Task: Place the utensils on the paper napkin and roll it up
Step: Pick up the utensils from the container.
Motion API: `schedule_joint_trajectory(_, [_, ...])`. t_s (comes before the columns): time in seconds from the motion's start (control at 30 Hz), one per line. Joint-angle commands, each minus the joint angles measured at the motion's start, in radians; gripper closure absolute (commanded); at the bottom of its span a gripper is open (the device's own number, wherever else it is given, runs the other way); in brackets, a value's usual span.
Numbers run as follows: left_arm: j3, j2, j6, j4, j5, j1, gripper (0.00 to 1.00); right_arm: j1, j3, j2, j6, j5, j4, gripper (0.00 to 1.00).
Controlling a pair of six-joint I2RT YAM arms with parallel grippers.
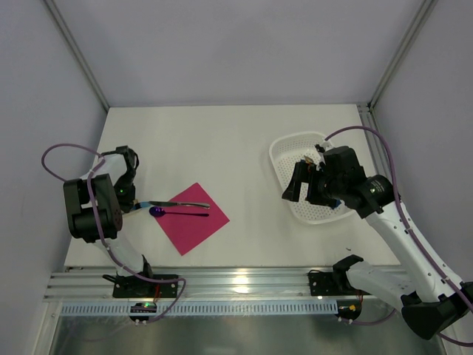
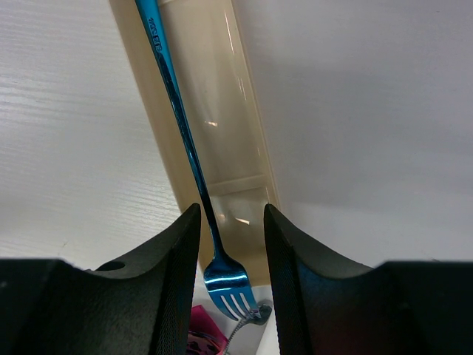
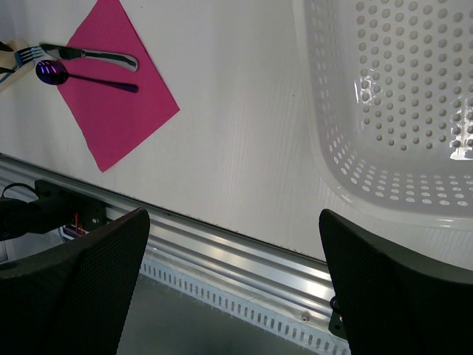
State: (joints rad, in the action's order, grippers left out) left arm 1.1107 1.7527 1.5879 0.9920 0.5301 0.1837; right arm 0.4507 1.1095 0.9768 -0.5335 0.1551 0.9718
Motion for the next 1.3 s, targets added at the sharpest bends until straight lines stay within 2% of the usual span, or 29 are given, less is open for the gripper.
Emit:
schedule_joint_trajectory(0.0, [0.003,-0.004,0.020,0.002,0.024,0.010,0.59,0.006,0.023,-0.015,0.001,0.000,-0.015,0.00])
schedule_joint_trajectory(0.17, [0.000,0.053,0.015,-0.009,0.008,0.013,0.67,0.006,0.021,-0.033,0.006,-0.005,-0.004,0.00])
schedule_joint_trajectory(0.4, [-0.026,0.070,0.007,-0.041,0.018,0.020,0.70,0.006,0.021,-0.036,0.006,0.000,-0.005,0.01])
schedule_joint_trajectory(0.5, [-0.029,0.070,-0.003,-0.047,0.024,0.020,0.83,0.006,0.018,-0.036,0.006,0.000,-0.008,0.01])
schedule_joint_trajectory(0.53, [-0.032,0.065,-0.006,-0.052,0.022,0.020,0.95,0.006,0.015,-0.036,0.007,0.000,-0.010,0.01])
schedule_joint_trajectory(0.57, [-0.040,0.062,-0.006,-0.056,0.022,0.022,1.00,0.006,0.013,-0.038,0.007,-0.002,-0.010,0.00])
schedule_joint_trajectory(0.87, [-0.035,-0.002,-0.011,-0.012,0.045,0.019,1.00,0.006,0.003,-0.049,0.020,0.001,-0.019,0.01])
schedule_joint_trajectory(1.27, [0.000,-0.194,0.012,0.068,0.042,-0.013,1.00,0.006,-0.043,-0.069,0.030,0.041,-0.071,0.01])
